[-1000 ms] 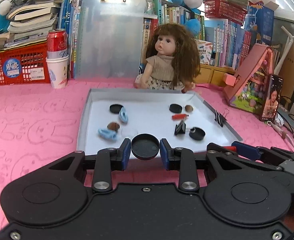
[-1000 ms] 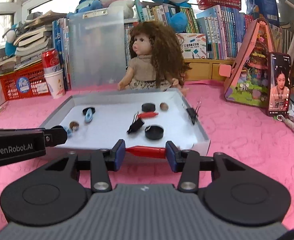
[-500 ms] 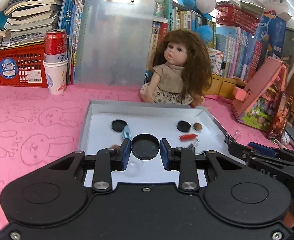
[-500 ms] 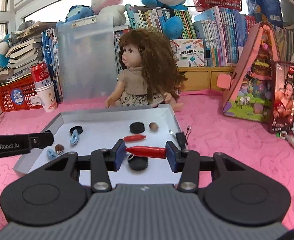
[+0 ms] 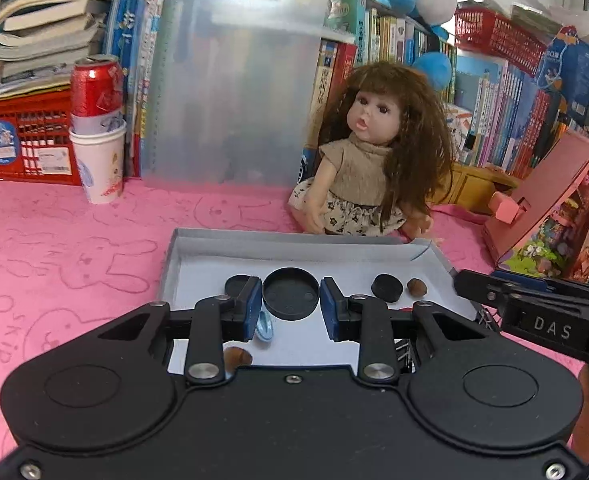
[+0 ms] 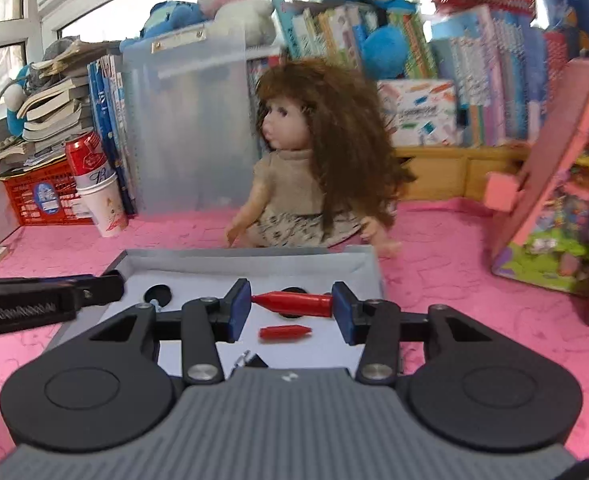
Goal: Organize rigid objects
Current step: 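Carry the black lid in the left tool while the right tool carries the crayon over the tray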
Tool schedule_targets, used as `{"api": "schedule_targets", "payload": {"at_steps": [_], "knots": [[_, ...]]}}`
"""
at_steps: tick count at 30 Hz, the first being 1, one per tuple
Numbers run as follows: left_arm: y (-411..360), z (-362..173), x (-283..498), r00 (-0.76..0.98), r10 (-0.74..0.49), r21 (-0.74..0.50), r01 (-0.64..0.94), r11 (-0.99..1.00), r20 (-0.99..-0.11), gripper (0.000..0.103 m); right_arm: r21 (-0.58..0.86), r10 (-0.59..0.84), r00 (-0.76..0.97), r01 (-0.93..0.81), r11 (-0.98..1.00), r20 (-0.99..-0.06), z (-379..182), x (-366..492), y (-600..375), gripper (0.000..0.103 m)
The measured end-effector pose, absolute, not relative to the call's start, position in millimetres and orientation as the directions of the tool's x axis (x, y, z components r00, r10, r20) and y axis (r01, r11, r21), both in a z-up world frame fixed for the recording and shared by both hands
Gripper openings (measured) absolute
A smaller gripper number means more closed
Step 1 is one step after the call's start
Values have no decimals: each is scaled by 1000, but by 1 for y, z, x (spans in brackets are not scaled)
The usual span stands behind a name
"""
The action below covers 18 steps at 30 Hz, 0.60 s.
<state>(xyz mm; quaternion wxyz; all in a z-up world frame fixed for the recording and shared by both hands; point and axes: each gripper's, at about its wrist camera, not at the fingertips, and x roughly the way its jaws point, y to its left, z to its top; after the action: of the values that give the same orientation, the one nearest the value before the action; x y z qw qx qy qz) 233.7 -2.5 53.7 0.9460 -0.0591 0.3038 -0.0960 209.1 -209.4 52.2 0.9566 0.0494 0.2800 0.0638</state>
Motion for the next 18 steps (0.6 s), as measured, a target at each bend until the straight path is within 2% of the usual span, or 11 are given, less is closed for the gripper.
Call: {"api": "schedule_targets", "payload": {"at_steps": [3, 8, 18], "knots": [[-9, 43, 247, 778, -209, -157, 143, 977, -593, 30, 214, 227, 783, -123, 969, -578, 42, 230, -213, 50], [-12, 22, 261, 736, -208, -177, 121, 977, -644, 30, 276, 264, 738, -110, 955, -621, 25, 246, -216, 49], [-21, 5, 262, 720, -181, -129, 127, 983, -670, 30, 224, 209, 697, -71, 972, -686, 8, 253, -212, 50]]}}
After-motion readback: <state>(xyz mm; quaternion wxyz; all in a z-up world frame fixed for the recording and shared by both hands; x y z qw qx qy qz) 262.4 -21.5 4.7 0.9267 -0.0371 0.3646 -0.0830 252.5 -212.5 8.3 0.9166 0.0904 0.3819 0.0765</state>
